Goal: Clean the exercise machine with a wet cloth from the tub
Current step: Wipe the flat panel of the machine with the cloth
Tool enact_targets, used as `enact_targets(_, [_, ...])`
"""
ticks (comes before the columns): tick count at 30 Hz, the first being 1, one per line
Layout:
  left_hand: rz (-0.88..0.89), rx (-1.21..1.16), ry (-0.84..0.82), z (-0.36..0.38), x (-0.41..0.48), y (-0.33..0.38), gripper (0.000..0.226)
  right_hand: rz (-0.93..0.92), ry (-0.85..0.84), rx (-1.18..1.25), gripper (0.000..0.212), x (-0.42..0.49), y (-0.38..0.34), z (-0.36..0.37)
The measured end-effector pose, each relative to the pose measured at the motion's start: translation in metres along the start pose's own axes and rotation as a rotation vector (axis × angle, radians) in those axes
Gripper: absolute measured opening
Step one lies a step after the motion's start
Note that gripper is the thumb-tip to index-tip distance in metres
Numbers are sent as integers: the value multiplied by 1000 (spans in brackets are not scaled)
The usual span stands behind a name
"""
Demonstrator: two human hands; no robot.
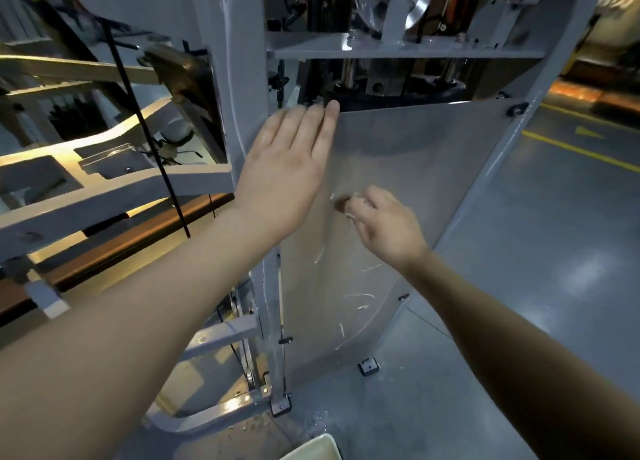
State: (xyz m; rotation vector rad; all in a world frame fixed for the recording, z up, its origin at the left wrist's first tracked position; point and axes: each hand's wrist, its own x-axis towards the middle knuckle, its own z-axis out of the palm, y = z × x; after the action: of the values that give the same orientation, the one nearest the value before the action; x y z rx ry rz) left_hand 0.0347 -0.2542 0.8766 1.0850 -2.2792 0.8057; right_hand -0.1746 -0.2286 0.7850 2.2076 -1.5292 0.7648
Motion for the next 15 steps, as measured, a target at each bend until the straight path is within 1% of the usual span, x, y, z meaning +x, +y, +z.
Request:
enact_targets(4, [-7, -6, 16, 0, -1, 0, 67, 117, 272, 106, 31, 29, -11, -23])
enact_targets(6, [-6, -3, 17, 0, 0, 1, 66, 165, 348, 154, 29, 29, -20, -17])
enact_targets(8, [-7, 20, 12, 0, 0, 2, 67, 184, 297, 156, 22, 18, -25, -2])
enact_targets(11, [-18, 34, -27, -2, 0, 5, 68, 178, 115, 161, 24, -6, -16, 10])
enact_targets(13, [-54, 19, -66, -7, 1, 10, 71, 197, 79, 280, 17, -19, -9, 8])
enact_targets(14, [-84, -3, -80, -11, 1, 14, 75, 239, 78, 392, 17, -25, -8, 5])
enact_targets(15, [-117, -49, -87, -15, -2, 20, 77, 324, 50, 537, 18, -32, -9, 0])
